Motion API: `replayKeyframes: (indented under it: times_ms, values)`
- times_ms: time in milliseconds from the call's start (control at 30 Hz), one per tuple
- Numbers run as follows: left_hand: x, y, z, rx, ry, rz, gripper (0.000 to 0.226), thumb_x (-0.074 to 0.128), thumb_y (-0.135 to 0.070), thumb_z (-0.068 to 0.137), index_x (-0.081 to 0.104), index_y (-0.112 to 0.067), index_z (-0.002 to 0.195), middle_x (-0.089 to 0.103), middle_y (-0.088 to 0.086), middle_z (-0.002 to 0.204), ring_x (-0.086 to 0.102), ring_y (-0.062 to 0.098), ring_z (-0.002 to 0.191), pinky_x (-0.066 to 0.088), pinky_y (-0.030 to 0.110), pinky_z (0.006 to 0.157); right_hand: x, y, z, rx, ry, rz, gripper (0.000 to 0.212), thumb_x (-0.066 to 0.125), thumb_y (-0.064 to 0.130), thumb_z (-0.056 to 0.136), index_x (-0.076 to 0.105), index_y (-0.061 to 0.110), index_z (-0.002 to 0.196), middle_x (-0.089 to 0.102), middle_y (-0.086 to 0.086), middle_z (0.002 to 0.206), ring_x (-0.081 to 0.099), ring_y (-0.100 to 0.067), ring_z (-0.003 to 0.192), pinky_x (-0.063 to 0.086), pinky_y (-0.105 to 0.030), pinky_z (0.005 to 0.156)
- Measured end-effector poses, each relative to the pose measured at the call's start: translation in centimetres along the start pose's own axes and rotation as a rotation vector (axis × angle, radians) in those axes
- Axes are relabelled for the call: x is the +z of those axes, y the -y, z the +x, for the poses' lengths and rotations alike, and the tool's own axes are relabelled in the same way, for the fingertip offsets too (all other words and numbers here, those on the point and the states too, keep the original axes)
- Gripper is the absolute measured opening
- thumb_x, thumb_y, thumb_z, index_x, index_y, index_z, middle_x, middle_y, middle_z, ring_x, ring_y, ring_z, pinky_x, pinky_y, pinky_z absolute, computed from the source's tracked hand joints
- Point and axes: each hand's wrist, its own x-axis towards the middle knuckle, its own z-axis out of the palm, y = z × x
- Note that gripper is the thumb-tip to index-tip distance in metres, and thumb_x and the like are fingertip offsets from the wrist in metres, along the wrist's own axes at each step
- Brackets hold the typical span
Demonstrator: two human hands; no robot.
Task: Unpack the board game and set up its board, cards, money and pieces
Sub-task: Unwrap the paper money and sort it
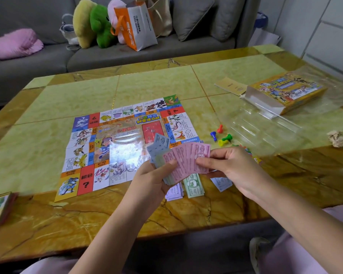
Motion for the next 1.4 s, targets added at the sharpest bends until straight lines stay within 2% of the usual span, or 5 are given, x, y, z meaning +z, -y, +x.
replayKeyframes:
  times_ms: [267, 467, 933, 1233, 1400]
  values:
    - [0.2, 0.9, 0.1, 0.092, -0.096, 0.138, 0.030, 0.067, -0.008, 0.069, 0.068, -0.001, 0.098, 0.074, 0.015, 0.095, 0.072, 0.026, 0.087, 0.058, 0.027, 0.068, 0.8, -0.6, -0.4, 0.008, 0.056, -0.043, 0.014, 0.071, 0.011, 0.078, 0.074, 0.009, 0.091, 0.075, -0.008, 0.089, 0.072, -0.021, 0.084, 0.060, -0.031, 0.073]
    - [0.1, 0.5, -0.1, 0.031, -0.045, 0.123, 0.012, 0.057, 0.000, 0.086, 0.065, -0.001, 0.095, 0.075, 0.010, 0.088, 0.072, 0.018, 0.080, 0.056, 0.021, 0.063, 0.4, 0.0, -0.2, -0.012, -0.018, 0.002, 0.011, 0.070, 0.005, 0.079, 0.074, 0.010, 0.088, 0.075, -0.005, 0.084, 0.072, -0.015, 0.076, 0.057, -0.022, 0.061]
    - [0.2, 1.3, 0.3, 0.120, -0.127, 0.202, 0.033, 0.072, -0.009, 0.065, 0.068, -0.002, 0.097, 0.073, 0.016, 0.096, 0.071, 0.030, 0.090, 0.056, 0.039, 0.081, 0.3, 0.0, -0.5, 0.003, 0.004, 0.002, 0.013, 0.071, 0.009, 0.079, 0.074, 0.013, 0.092, 0.075, -0.004, 0.087, 0.072, -0.014, 0.080, 0.055, -0.020, 0.062]
    - [0.4, 1.2, -0.1, -0.031, -0.092, 0.211, 0.016, 0.062, -0.008, 0.087, 0.068, -0.007, 0.101, 0.074, 0.011, 0.096, 0.072, 0.025, 0.087, 0.056, 0.040, 0.075, 0.4, -0.1, -0.5, -0.029, 0.006, 0.013, 0.013, 0.069, 0.006, 0.081, 0.073, 0.008, 0.094, 0.075, -0.006, 0.088, 0.072, -0.017, 0.080, 0.056, -0.021, 0.062]
    - [0.3, 1.3, -0.1, -0.014, -0.125, 0.241, 0.022, 0.068, -0.015, 0.078, 0.069, -0.006, 0.098, 0.074, 0.014, 0.092, 0.072, 0.027, 0.078, 0.056, 0.039, 0.067, 0.4, 0.0, -0.5, -0.029, -0.006, -0.005, 0.015, 0.070, 0.010, 0.080, 0.074, 0.011, 0.094, 0.075, -0.005, 0.088, 0.072, -0.016, 0.082, 0.057, -0.022, 0.064]
